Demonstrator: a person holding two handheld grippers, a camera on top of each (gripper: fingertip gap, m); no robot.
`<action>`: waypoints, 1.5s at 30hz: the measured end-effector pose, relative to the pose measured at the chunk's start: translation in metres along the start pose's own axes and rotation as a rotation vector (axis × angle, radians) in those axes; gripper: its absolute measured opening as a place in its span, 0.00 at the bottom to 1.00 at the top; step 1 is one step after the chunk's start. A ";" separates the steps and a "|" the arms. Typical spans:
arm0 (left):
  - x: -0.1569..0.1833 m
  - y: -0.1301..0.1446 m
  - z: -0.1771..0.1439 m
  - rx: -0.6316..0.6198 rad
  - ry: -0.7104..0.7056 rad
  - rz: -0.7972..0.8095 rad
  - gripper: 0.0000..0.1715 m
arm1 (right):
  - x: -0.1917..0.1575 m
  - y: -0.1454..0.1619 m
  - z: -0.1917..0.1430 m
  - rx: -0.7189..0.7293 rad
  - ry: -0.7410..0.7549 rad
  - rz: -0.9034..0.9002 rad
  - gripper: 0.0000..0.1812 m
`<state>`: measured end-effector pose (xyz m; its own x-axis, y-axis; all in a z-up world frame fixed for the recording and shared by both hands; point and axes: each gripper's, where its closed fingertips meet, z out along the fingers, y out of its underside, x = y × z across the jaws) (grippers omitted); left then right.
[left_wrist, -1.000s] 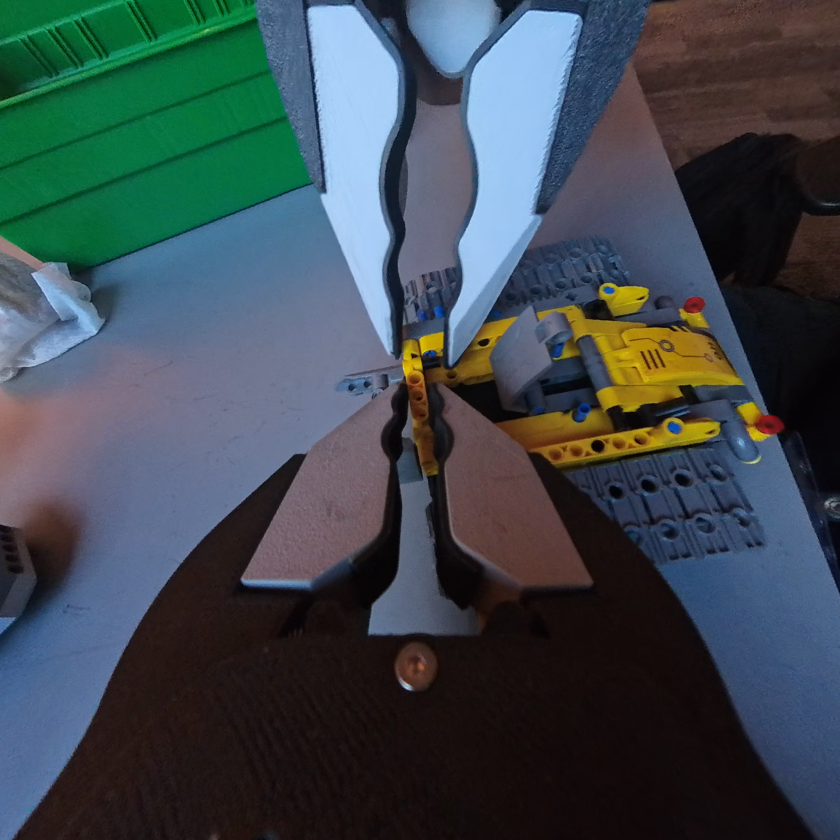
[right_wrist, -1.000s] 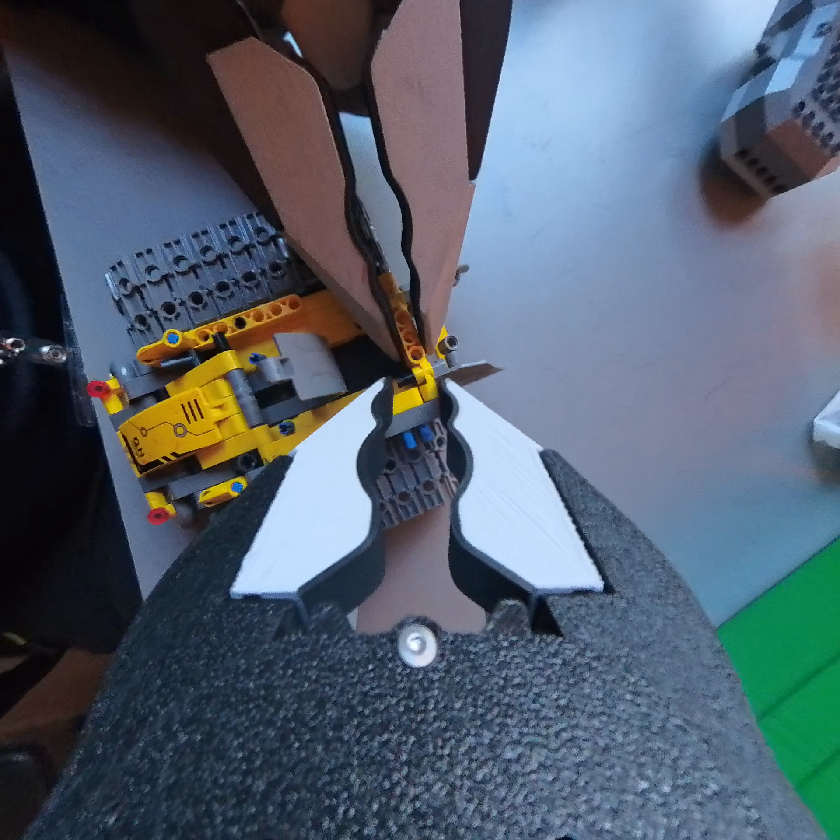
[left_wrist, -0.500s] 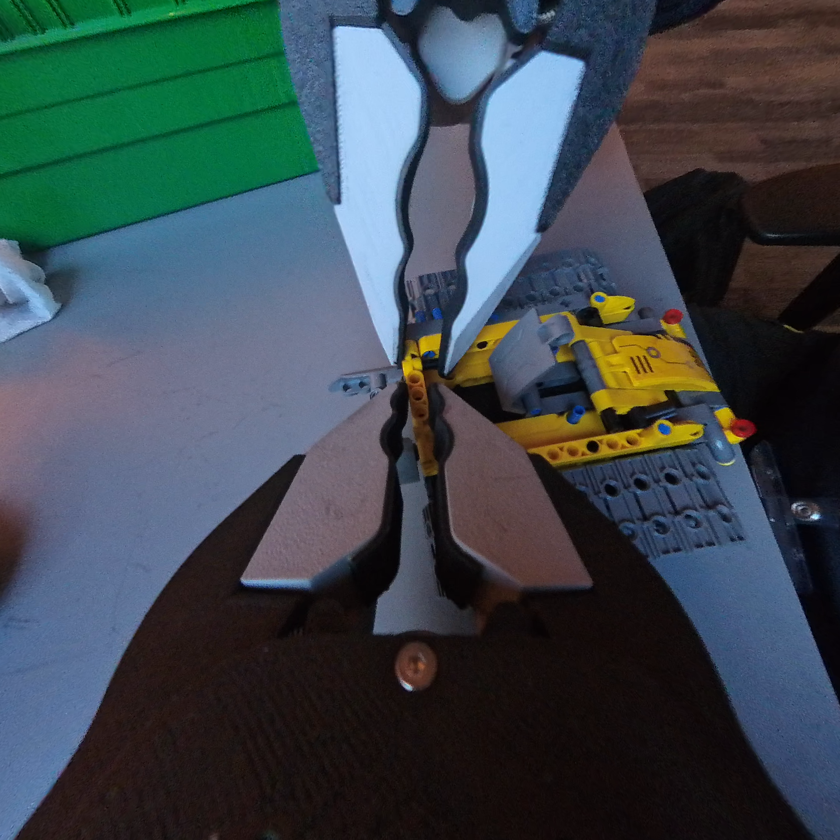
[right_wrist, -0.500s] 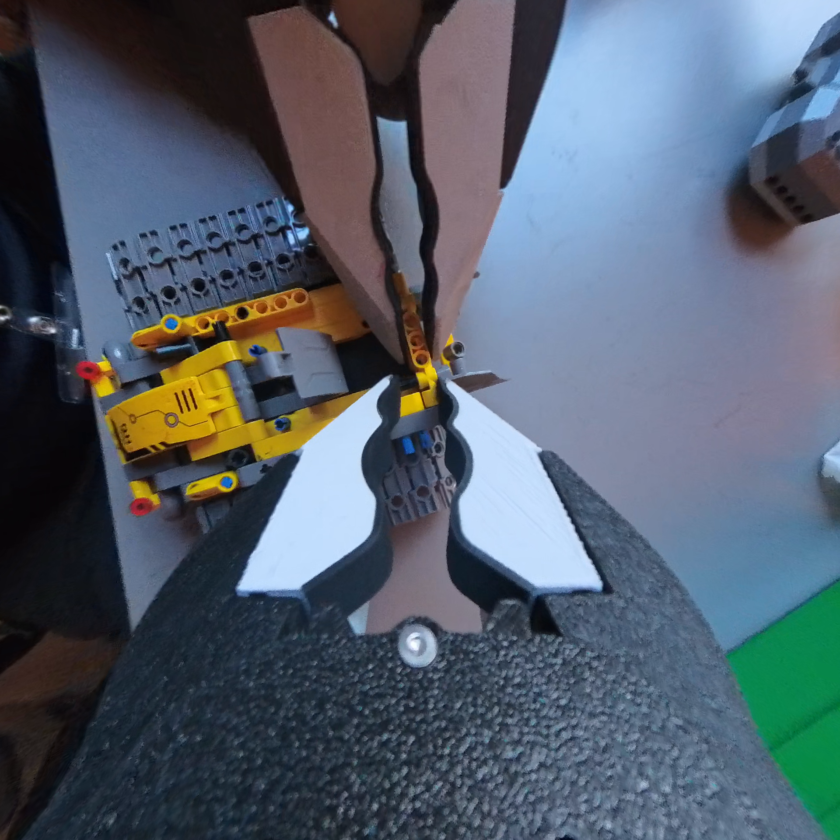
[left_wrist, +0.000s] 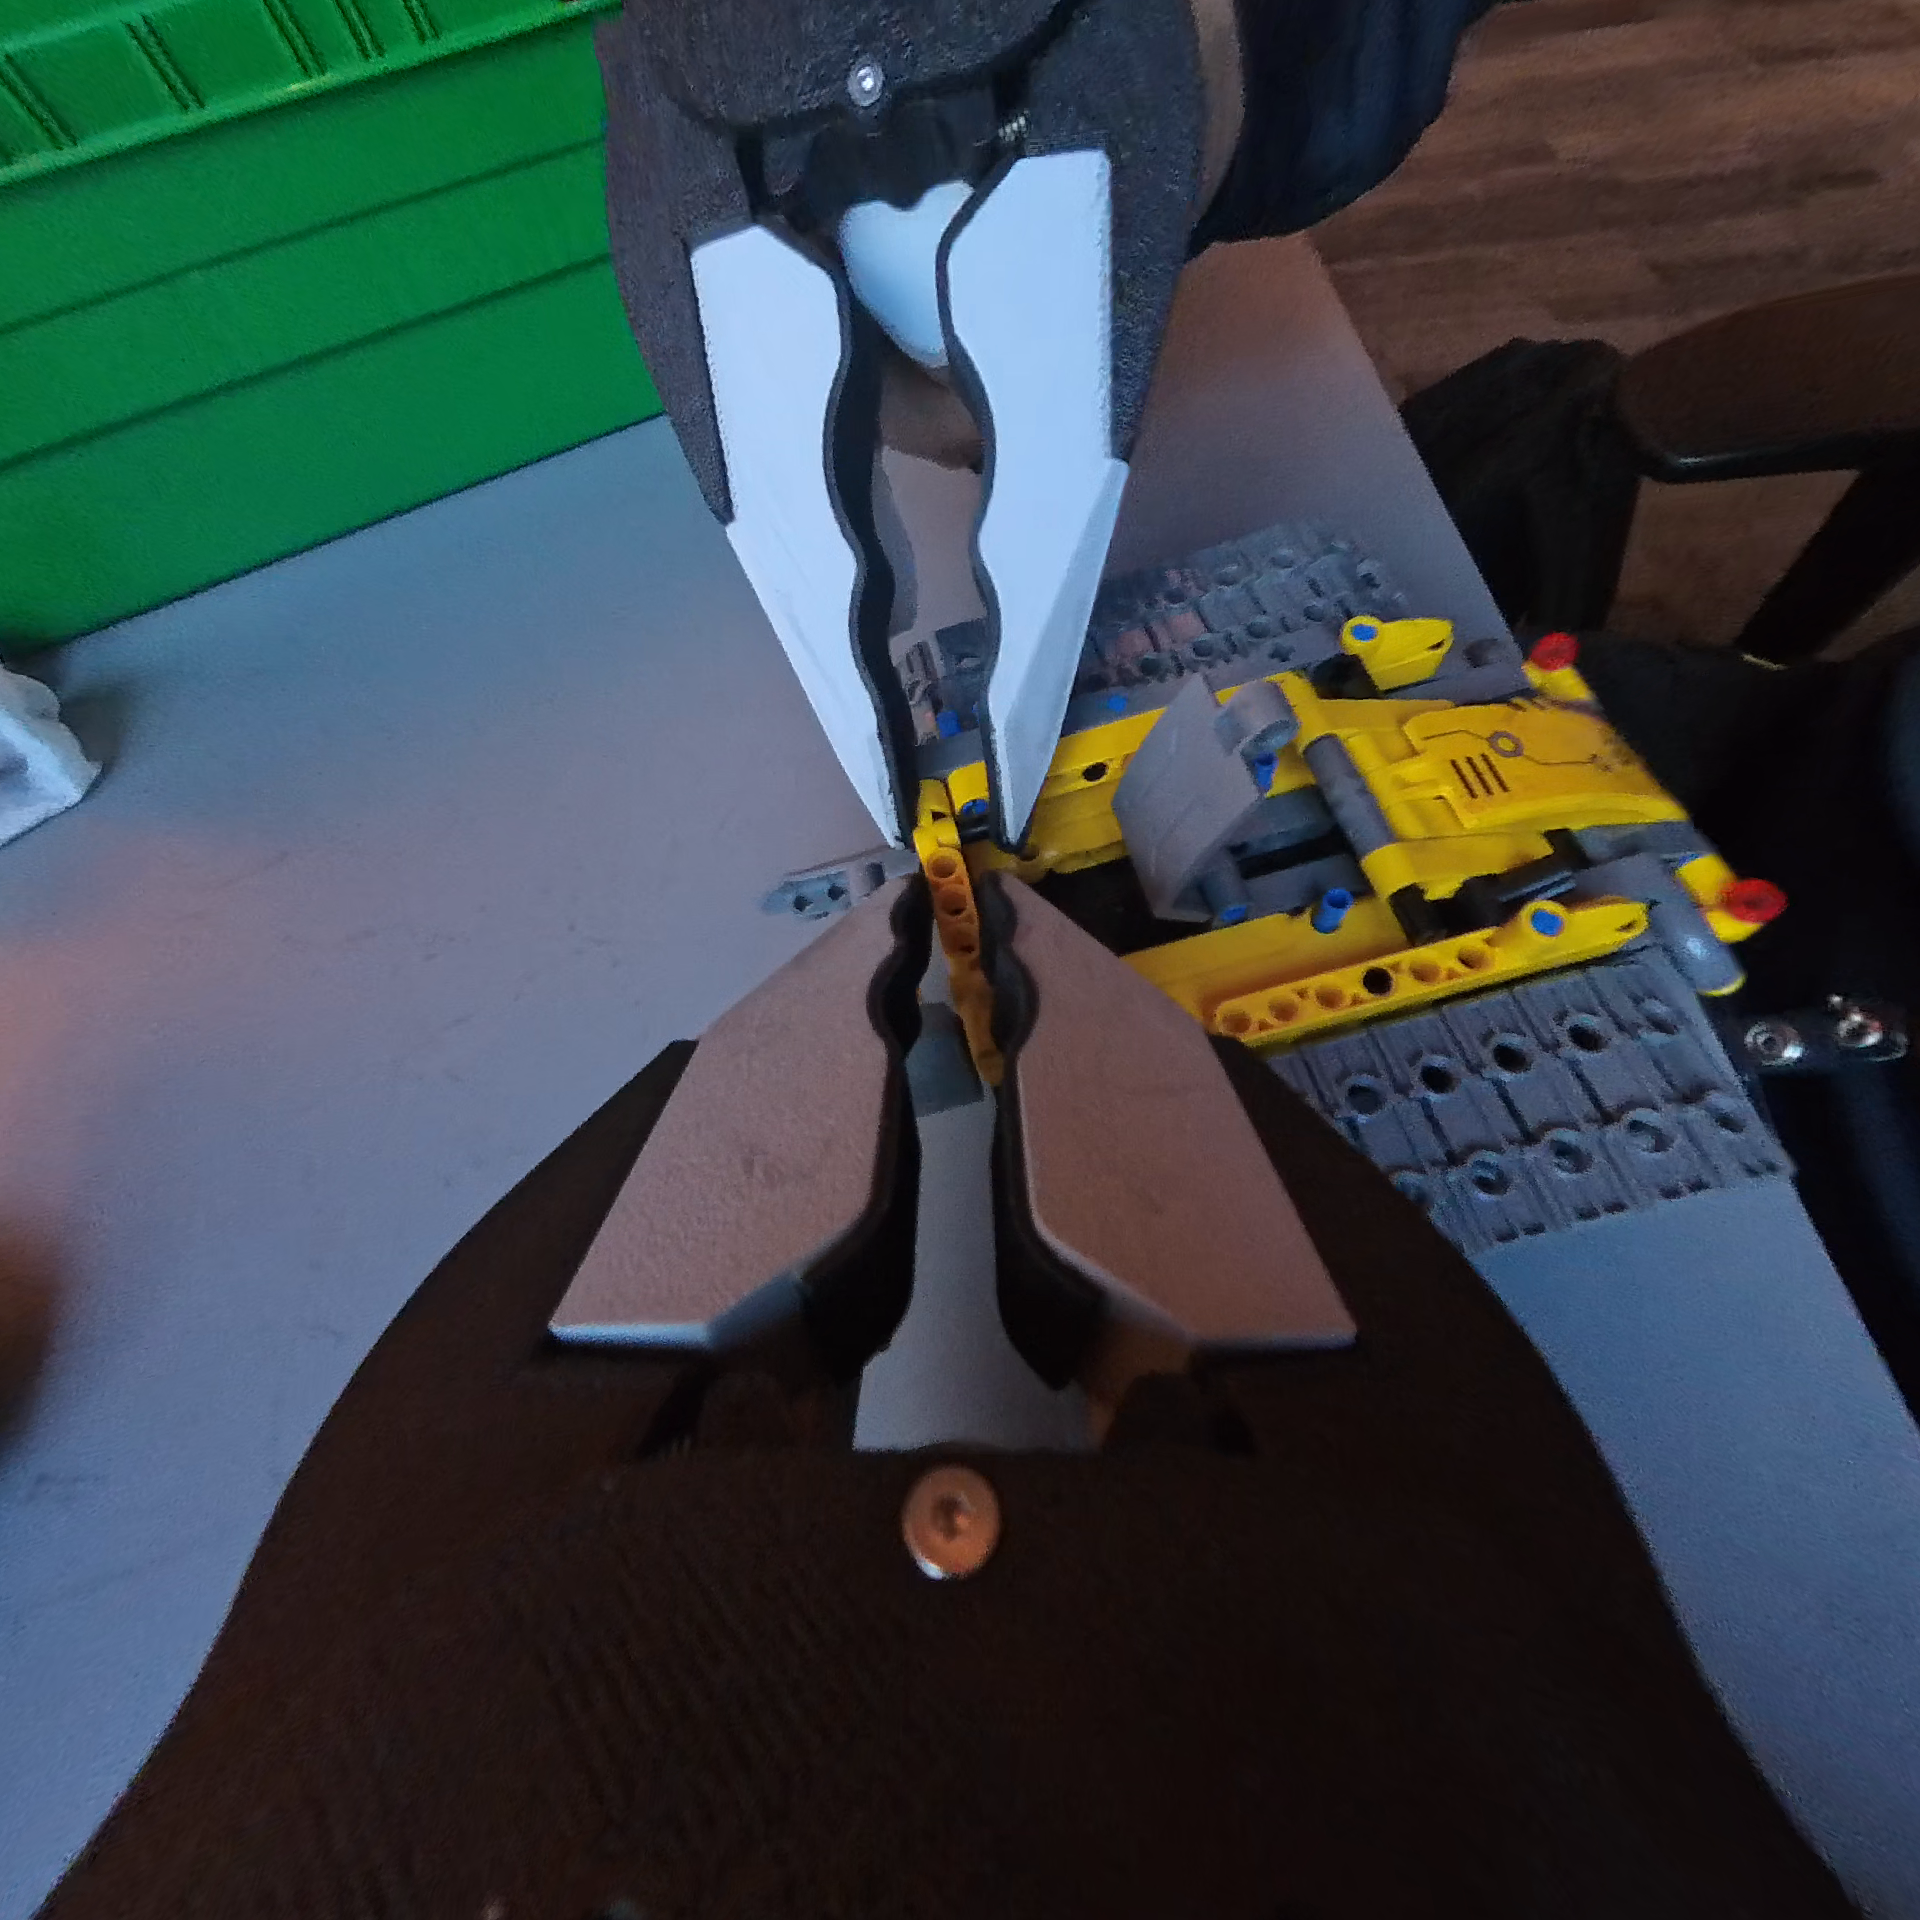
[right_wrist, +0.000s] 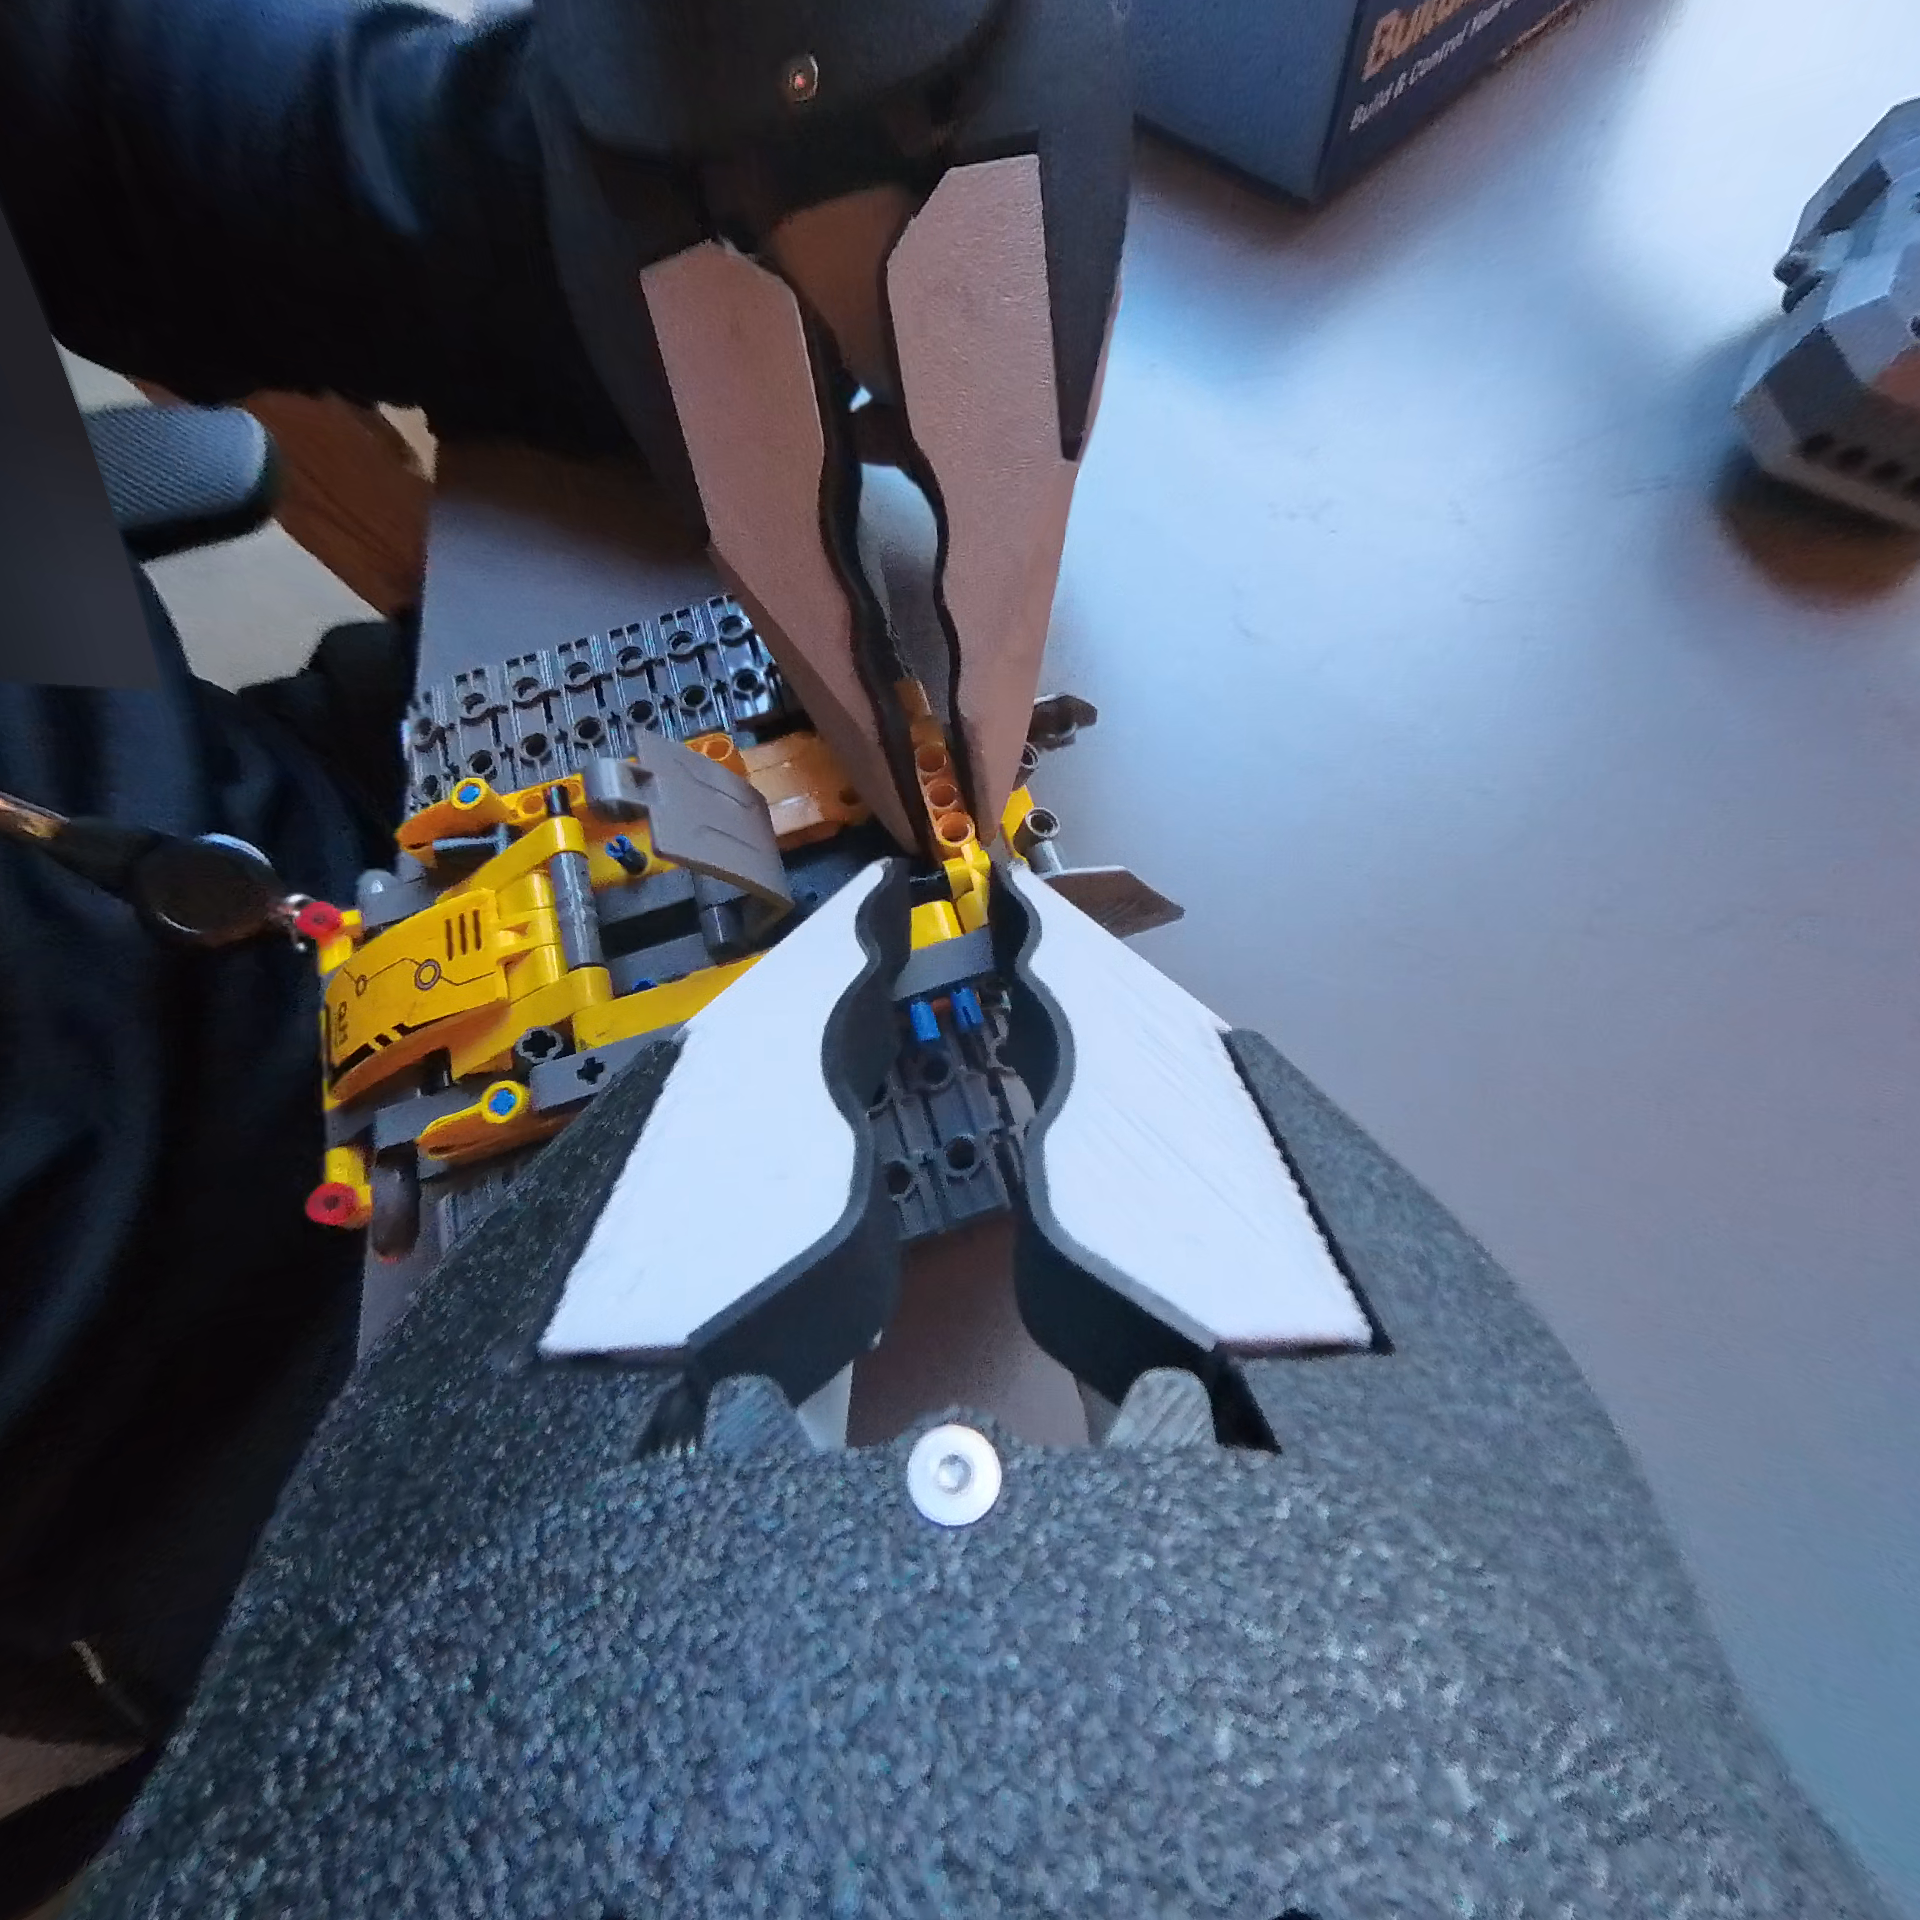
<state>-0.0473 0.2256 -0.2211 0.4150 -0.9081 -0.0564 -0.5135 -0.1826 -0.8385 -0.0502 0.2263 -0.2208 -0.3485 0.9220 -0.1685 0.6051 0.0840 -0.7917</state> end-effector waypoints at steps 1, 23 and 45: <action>-0.001 0.000 0.000 -0.009 -0.013 0.014 0.04 | 0.001 0.000 0.000 0.016 -0.010 0.019 0.07; -0.015 -0.013 0.011 0.066 -0.156 -0.324 0.05 | 0.015 0.002 -0.065 -0.006 0.650 0.056 0.09; -0.002 -0.011 -0.013 0.043 -0.045 -0.275 0.10 | 0.025 0.007 -0.064 -0.024 0.584 0.195 0.17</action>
<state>-0.0526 0.2248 -0.2045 0.5678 -0.8087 0.1535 -0.3448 -0.4030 -0.8478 -0.0092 0.2744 -0.1928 0.2158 0.9754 0.0455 0.6364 -0.1051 -0.7641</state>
